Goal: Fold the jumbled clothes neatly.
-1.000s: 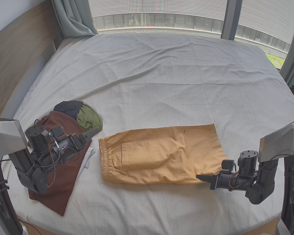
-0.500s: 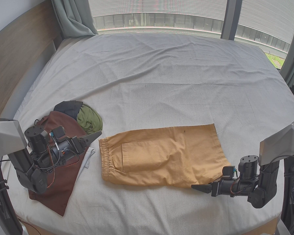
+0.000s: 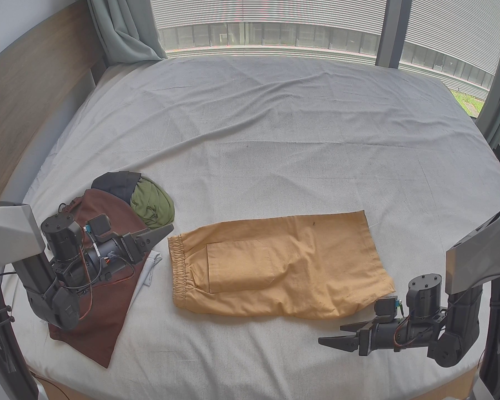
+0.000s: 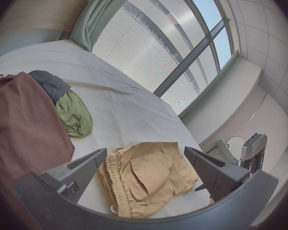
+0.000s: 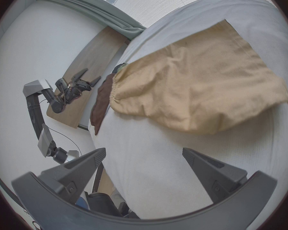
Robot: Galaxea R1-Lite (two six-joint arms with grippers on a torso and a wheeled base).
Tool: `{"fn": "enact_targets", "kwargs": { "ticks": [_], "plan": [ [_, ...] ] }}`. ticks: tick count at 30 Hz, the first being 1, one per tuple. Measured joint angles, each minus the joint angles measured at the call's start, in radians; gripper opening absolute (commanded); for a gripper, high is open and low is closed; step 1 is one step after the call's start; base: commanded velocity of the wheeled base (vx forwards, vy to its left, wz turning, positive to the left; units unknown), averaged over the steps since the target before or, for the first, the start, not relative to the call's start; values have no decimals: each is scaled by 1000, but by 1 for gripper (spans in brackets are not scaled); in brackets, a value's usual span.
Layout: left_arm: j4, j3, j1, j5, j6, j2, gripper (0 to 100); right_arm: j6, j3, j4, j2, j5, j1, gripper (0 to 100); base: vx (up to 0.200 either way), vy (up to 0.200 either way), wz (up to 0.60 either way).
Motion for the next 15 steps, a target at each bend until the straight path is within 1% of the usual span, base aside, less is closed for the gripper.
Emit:
{"fn": "enact_targets", "kwargs": {
  "ticks": [4, 8, 15],
  "plan": [
    [1, 9, 2, -27, 16, -1, 100, 16, 1, 1, -68, 17, 10, 100, 0, 0, 0],
    [0, 20, 2, -50, 40, -4, 100, 51, -10, 1, -125, 34, 11, 100, 0, 0, 0],
    [1, 33, 1, -57, 71, -6, 100, 167, -88, 0, -198, 40, -14, 100, 0, 0, 0]
  ]
}}
